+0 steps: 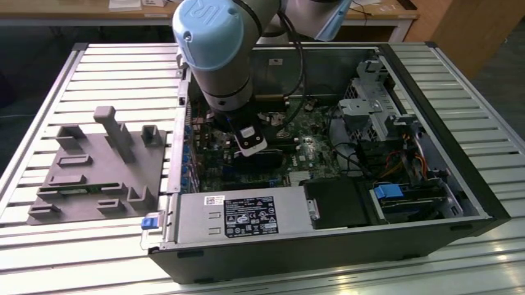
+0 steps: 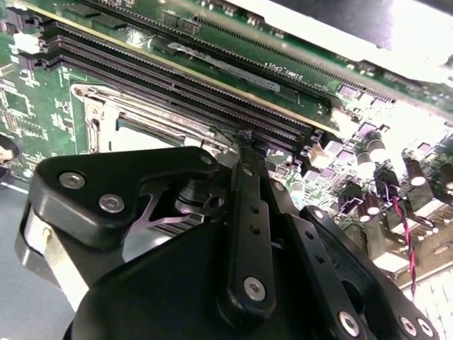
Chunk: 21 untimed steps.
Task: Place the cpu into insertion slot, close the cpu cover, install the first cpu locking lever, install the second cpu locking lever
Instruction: 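Install the second cpu locking lever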
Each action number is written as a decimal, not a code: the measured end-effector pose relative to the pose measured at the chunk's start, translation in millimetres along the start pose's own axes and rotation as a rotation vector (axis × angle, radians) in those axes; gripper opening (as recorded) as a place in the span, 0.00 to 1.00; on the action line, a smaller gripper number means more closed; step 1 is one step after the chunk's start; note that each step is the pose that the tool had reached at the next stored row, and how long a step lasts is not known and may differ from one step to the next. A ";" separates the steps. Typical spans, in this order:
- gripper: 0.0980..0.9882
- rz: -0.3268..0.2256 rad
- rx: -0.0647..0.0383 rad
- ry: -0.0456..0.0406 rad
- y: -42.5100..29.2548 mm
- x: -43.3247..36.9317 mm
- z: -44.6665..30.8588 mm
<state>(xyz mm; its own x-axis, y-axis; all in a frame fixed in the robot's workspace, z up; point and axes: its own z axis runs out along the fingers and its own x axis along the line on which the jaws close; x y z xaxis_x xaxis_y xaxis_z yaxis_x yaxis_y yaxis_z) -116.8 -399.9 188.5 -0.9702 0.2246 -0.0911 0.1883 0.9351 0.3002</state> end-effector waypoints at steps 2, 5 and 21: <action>0.00 0.000 -0.001 -0.0004 0.4 0.0 0.4; 0.00 0.000 -0.001 -0.0004 0.9 0.1 1.0; 0.00 -0.005 0.026 -0.0062 2.6 0.7 3.5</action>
<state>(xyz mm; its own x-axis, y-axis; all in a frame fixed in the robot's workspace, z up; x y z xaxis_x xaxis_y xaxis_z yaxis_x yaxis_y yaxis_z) -116.5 -396.4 185.9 -0.9701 0.2219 -0.0983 0.1879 0.9431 0.2745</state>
